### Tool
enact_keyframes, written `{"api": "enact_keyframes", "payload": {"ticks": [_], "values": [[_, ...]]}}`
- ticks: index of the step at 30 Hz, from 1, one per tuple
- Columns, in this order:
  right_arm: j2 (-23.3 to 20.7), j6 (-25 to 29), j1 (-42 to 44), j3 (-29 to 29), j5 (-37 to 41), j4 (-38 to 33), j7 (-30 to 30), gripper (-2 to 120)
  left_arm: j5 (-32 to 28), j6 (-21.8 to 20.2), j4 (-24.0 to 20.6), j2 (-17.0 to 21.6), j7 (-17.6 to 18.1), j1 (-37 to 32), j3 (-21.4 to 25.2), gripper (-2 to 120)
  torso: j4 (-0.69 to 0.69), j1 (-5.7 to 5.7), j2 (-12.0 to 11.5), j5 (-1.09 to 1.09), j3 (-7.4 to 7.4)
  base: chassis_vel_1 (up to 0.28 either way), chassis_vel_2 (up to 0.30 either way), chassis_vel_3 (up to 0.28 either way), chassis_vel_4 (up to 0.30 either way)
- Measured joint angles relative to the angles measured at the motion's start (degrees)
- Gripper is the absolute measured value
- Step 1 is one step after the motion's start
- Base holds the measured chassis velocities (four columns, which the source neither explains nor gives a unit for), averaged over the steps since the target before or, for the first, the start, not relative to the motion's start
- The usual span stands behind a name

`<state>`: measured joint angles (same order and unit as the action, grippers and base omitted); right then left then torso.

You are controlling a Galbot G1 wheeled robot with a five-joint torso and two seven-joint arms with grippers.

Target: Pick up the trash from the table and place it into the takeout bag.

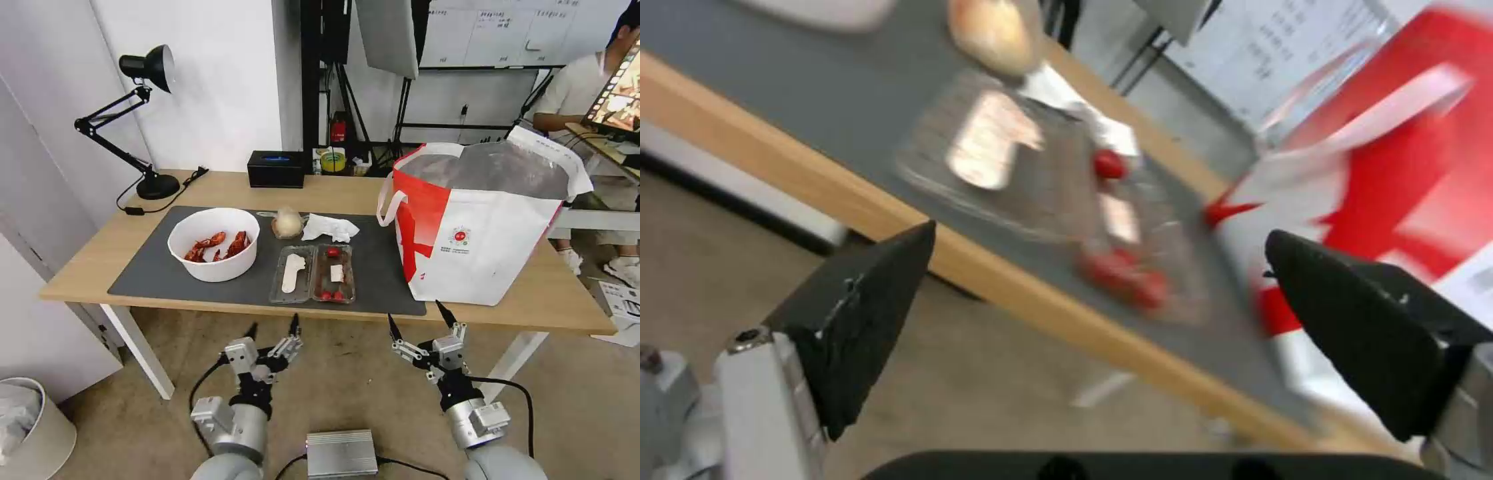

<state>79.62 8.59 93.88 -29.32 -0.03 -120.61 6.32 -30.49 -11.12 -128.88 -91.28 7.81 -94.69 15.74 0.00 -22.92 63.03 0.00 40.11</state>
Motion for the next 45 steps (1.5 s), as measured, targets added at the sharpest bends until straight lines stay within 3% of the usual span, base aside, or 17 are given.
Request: {"api": "enact_keyframes", "payload": {"ticks": [3,14,29,45], "values": [[0.1,0.0,-0.1,0.8,0.0,0.0,0.0,100,-10.1,-2.9,-2.2,0.0,3.1,1.1,0.4,100,0.0,0.0,0.0,0.0,0.0,0.0,0.0,0.0,0.0],[-0.8,-0.4,-1.0,1.6,-0.1,1.3,0.0,100,-27.9,-5.7,-2.9,0.0,10.5,5.3,2.5,100,0.0,0.0,0.0,0.0,0.0,0.0,0.0,0.0,0.0],[-0.3,-0.6,-0.6,1.6,-0.9,1.5,-0.2,100,-33.8,-5.6,5.1,0.0,12.7,12.5,0.9,100,0.0,0.0,0.0,0.0,0.0,0.0,0.0,0.0,0.0],[1.1,-0.5,0.5,1.3,-2.2,1.4,-0.3,100,-35.1,-5.4,8.8,0.0,13.6,16.6,0.4,100,0.0,0.0,0.0,0.0,0.0,0.0,0.0,0.0,0.0]]}}
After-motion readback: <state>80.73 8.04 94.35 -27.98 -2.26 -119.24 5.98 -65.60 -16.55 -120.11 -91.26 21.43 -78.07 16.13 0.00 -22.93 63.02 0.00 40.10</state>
